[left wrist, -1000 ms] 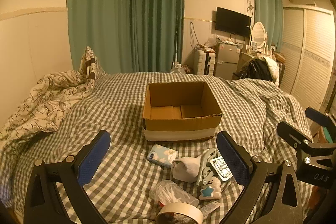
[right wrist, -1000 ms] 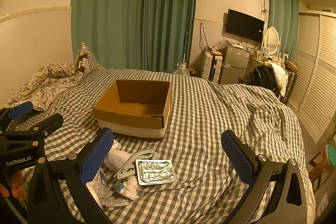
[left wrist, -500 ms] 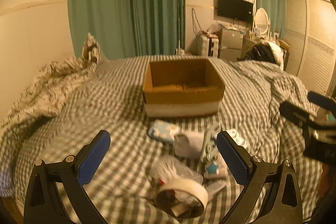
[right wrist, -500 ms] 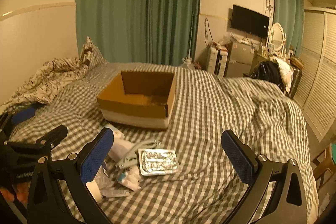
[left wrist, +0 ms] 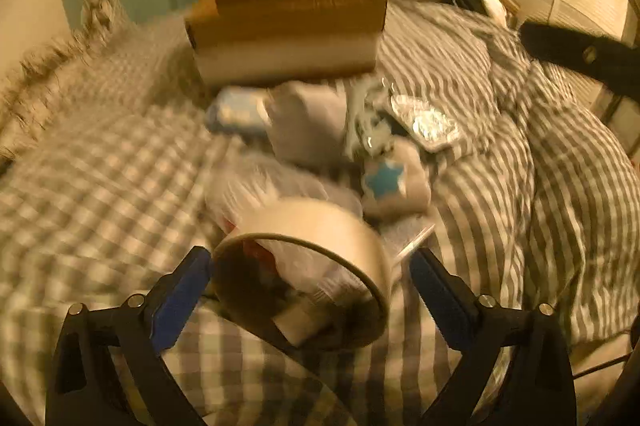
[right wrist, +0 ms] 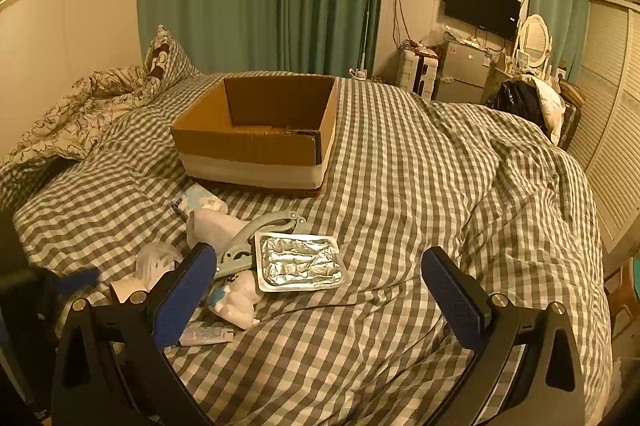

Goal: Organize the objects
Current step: 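Grasp the white tape roll with the left tool, then carry the tape roll toward the box with the left tool while the right tool grasps the white cat figurine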

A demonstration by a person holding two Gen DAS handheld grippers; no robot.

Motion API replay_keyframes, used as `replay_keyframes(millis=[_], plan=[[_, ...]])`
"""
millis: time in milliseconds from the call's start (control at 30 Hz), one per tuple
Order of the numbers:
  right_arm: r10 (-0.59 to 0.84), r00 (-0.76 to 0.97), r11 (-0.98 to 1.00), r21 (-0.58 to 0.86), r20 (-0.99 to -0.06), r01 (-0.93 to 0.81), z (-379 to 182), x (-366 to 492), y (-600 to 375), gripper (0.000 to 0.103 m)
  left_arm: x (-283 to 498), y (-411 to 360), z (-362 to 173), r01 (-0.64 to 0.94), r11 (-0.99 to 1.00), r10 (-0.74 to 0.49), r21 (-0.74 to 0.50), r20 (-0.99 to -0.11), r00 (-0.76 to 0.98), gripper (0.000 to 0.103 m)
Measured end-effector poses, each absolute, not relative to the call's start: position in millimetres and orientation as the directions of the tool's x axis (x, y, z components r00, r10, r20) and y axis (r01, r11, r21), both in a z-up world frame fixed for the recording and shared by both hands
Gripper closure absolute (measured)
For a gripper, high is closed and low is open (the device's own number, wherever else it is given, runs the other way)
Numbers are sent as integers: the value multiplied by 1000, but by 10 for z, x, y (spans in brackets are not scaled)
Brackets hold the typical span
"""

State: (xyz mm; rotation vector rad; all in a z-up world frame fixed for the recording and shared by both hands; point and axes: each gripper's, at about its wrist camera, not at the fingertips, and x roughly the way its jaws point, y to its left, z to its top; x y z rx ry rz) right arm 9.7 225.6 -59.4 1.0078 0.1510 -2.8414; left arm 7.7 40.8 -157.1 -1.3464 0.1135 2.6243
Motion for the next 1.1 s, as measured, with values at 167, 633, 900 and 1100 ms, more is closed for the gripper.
replay_keyframes(millis=[167,633,900,1100], plan=[[-83,-758,-987,-53,-647,153,-662,75,2235,0,90,389,-1502,-236,-972,140,4,-793,-593,14],[-120,-624,-973,-32,-772,228,-1235,-199,1864,0,-167,-86,-703,-150,-989,100,11,-693,-714,14],[-180,-465,-969,76,-867,233,-1738,-456,1755,22,-256,-264,-744,-117,-993,102,-27,-699,-708,14],[-240,-453,-951,115,-859,286,-1652,-341,1690,59,-234,-246,-731,-112,-993,100,-29,-698,-709,14]])
